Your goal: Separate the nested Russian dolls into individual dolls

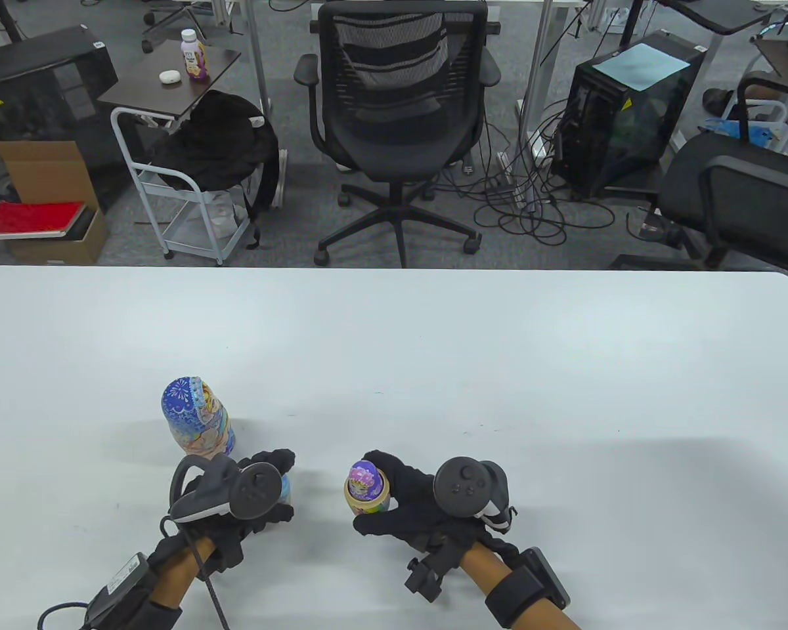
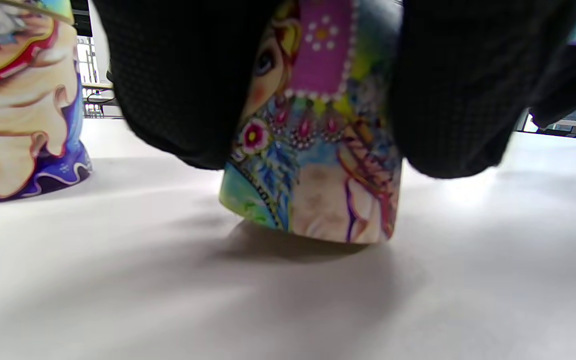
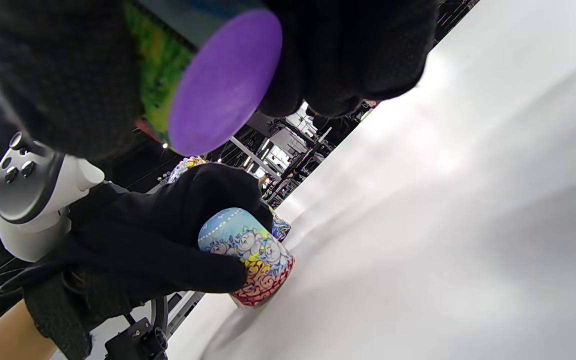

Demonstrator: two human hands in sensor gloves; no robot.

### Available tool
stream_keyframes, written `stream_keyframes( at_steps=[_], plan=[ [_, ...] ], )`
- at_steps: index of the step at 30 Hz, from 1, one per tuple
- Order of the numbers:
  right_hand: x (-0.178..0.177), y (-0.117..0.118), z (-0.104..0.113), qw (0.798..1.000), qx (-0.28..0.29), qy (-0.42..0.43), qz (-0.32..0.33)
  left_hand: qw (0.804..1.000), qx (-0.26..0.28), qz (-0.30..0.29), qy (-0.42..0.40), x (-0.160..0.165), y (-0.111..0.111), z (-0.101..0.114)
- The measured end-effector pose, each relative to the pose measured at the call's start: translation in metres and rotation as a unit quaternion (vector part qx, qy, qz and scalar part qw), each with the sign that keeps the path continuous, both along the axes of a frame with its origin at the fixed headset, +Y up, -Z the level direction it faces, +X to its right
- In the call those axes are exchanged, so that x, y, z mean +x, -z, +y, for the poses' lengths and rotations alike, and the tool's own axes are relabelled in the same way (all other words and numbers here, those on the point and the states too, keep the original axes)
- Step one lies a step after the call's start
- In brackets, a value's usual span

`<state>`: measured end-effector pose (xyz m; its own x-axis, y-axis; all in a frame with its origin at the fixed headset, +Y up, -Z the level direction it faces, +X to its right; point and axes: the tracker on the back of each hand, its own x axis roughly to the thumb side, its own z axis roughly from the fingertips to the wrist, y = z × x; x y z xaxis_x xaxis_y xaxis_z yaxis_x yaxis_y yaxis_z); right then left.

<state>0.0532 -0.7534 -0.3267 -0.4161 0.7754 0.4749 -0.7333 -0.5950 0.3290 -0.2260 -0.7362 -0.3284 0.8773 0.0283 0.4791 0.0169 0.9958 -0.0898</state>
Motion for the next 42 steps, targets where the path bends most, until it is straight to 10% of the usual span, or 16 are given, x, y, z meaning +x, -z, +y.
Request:
stream_keyframes(
  at_steps=[6, 12, 22, 42],
  plan=[
    [0.000, 0.000, 0.000, 1.000, 0.000, 0.001, 0.000, 1.000, -0.010, -0.001, -0.014, -0.003, 0.000, 0.008],
    [-0.001, 0.000, 0.000, 1.000, -0.001, -0.002, 0.001, 0.981, 0.106, -0.065, -0.146, 0.007, -0.019, 0.047],
    [-0.010, -0.008, 0.001, 0.999, 0.019, -0.030, 0.024, 0.940, 0.081, -0.162, -0.288, 0.055, -0.037, 0.062],
    [0.001, 0.000, 0.003, 0.997, 0.041, -0.068, 0.002, 0.906, 0.127, -0.111, -0.389, 0.009, -0.032, 0.093]
  ],
)
